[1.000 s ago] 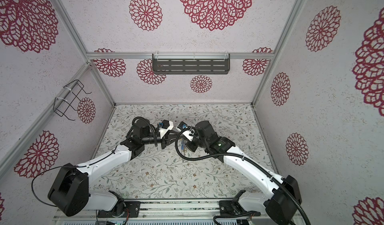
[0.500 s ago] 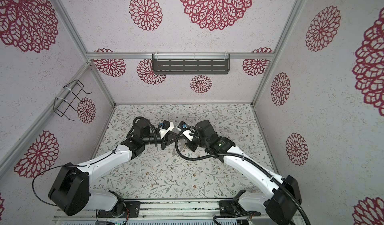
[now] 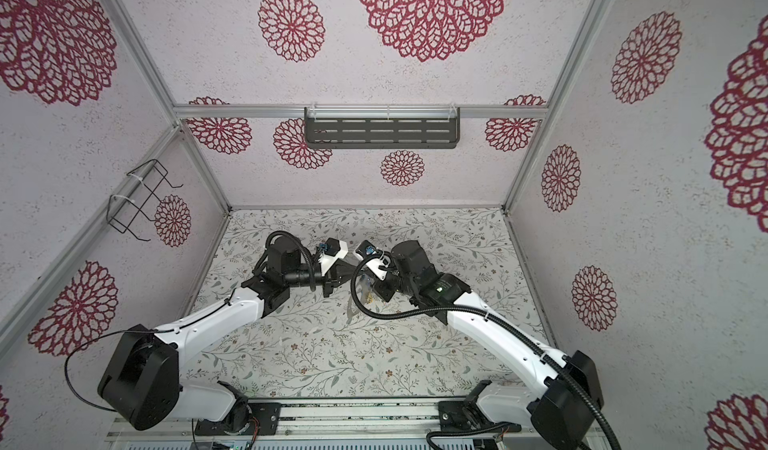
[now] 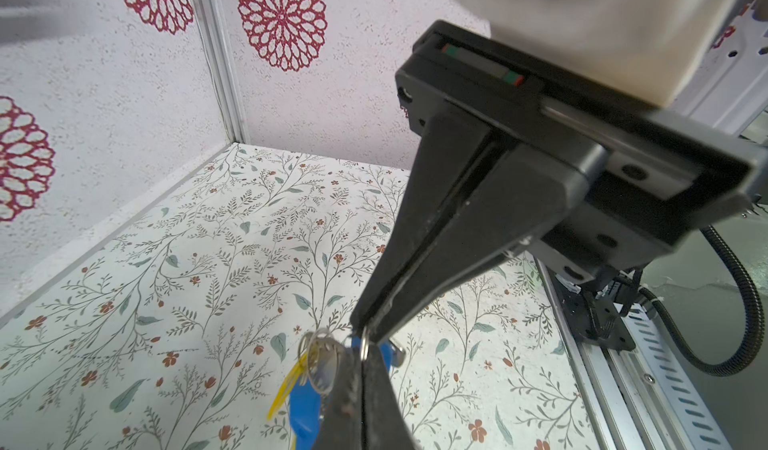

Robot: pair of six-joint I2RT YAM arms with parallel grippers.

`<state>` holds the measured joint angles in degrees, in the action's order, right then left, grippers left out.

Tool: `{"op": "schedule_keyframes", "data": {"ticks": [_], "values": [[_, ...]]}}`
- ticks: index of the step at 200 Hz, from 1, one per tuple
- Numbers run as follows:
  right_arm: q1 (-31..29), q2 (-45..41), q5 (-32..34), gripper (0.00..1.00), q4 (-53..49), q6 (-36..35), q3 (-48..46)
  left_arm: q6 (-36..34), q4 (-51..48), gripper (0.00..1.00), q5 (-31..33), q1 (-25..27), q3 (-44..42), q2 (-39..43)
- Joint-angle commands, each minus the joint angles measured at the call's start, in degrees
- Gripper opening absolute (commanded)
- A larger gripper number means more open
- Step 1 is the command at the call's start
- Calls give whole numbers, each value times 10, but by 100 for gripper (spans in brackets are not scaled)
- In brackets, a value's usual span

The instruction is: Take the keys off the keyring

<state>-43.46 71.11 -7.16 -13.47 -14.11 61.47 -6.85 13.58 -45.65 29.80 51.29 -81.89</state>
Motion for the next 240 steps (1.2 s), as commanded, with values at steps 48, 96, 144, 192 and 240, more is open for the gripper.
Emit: {"op": "schedule_keyframes", "data": {"ticks": [48, 96, 144, 192, 240], "values": [[-7, -79, 11, 29, 142, 42, -67, 27, 47, 0, 10, 1, 0, -2], [20, -126, -7, 19, 183, 85, -121, 44, 48, 0, 3, -1, 3, -3], [34, -119, -57, 13, 206, 116, -152, 76, 74, 0, -5, -4, -1, 5], [34, -93, -73, 16, 211, 119, -150, 96, 101, 0, -10, -6, -8, 14], [34, -77, -76, 20, 215, 115, -139, 104, 105, 0, -10, -6, -10, 13]]}}
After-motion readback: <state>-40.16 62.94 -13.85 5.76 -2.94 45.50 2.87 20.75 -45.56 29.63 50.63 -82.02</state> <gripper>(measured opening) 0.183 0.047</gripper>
